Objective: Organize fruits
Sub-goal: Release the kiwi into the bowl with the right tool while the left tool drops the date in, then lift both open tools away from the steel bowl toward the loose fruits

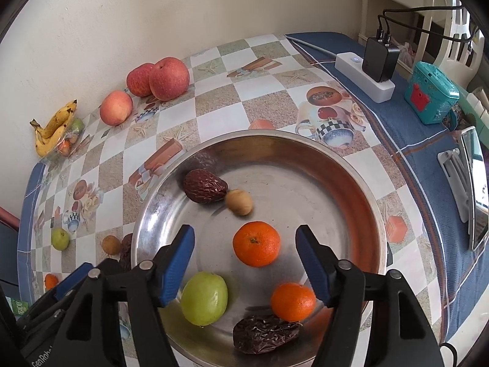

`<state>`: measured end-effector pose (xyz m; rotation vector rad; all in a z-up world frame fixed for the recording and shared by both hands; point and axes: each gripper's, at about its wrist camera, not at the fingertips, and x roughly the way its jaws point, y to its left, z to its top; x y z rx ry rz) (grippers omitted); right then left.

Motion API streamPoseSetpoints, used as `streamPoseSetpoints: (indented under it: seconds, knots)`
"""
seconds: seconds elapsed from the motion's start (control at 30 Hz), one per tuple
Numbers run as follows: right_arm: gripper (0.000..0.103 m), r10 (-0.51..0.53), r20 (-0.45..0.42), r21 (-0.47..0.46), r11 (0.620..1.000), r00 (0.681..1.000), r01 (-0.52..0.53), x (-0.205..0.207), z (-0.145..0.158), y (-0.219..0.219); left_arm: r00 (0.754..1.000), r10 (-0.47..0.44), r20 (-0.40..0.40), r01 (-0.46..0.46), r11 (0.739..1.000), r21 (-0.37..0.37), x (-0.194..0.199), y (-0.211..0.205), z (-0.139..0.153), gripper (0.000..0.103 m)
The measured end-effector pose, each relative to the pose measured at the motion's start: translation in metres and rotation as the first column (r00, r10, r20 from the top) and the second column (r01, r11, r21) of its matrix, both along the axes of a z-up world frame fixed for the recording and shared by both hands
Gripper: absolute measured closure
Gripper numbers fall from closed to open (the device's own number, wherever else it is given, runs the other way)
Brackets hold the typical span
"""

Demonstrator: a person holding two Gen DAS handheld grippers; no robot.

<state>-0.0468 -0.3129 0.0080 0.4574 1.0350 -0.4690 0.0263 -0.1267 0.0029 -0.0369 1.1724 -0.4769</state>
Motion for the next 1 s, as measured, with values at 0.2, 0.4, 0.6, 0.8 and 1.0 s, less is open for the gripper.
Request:
streamPoseSetpoints:
  seconds: [0.2, 0.4, 0.6, 0.8, 1.0]
  knots:
    - [0.021, 0.008, -0.026, -0.026, 1.000, 1.000, -0.008, 0.002, -0.003, 0.001, 0.994, 0.106, -0.029, -0.105, 0.994, 0.040, 0.010, 0.019, -0.009, 0.000]
    - [0.020, 0.024, -0.041, -0.044, 0.999, 0.999, -0.026, 0.004, -0.005, 0.004, 0.966, 0.250, -0.059, -0.243, 0.965, 0.102, 0.018, 0.047, -0.016, 0.000]
    - [0.015, 0.078, -0.056, -0.050, 0.995, 0.995, -0.081, 0.010, -0.007, 0.016, 0.926, 0.366, -0.094, -0.353, 0.927, 0.128, 0.027, 0.076, -0.022, 0.000]
    - [0.005, 0.138, -0.062, -0.064, 0.988, 0.988, -0.142, 0.018, -0.007, 0.033, 0.907, 0.413, -0.084, -0.397, 0.904, 0.157, 0.034, 0.097, -0.021, 0.000]
    - [0.005, 0.166, -0.036, -0.074, 0.983, 0.985, -0.169, 0.022, -0.004, 0.048, 0.910, 0.413, -0.041, -0.401, 0.900, 0.169, 0.037, 0.102, -0.015, 0.000]
